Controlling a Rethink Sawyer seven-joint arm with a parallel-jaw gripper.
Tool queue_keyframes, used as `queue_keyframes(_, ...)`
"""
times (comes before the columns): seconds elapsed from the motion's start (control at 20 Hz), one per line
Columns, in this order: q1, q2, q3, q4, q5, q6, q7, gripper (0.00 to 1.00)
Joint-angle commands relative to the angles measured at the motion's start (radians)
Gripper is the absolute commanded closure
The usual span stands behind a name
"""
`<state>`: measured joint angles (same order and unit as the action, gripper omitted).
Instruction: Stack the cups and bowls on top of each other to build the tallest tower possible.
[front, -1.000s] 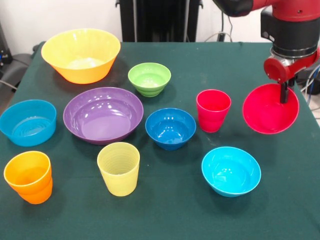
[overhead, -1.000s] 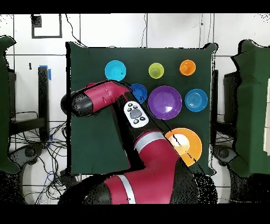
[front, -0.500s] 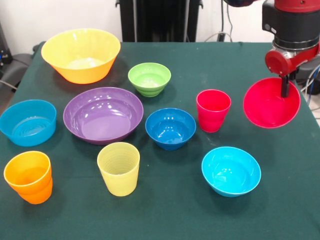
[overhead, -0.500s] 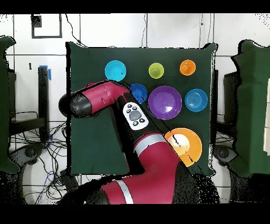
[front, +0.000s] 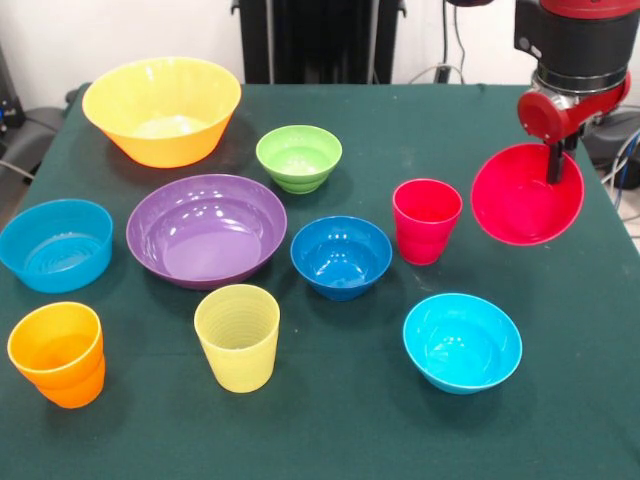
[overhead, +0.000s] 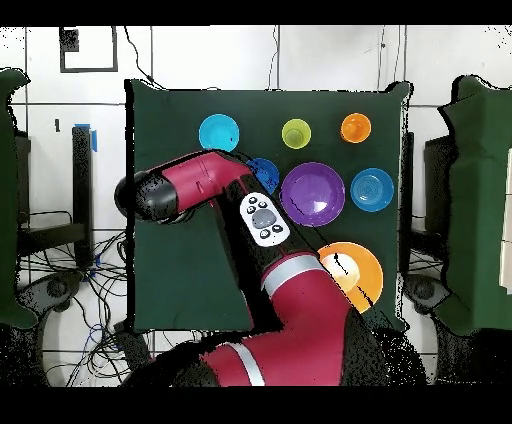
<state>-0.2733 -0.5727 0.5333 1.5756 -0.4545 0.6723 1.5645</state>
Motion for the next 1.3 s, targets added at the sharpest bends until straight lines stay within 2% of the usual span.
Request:
queue_keyframes(0.05,-0.026,0.008,0.052,0.016,0.004,0.109,-0.108,1.0)
queue_keyframes(0.65,-0.029,-0.01,0.057,0.039,-0.002,0.111,-0.078,1.0)
queue_keyframes(1.3,-0.033,-0.064,0.06,0.092,0.003,0.089,-0.051,1.0)
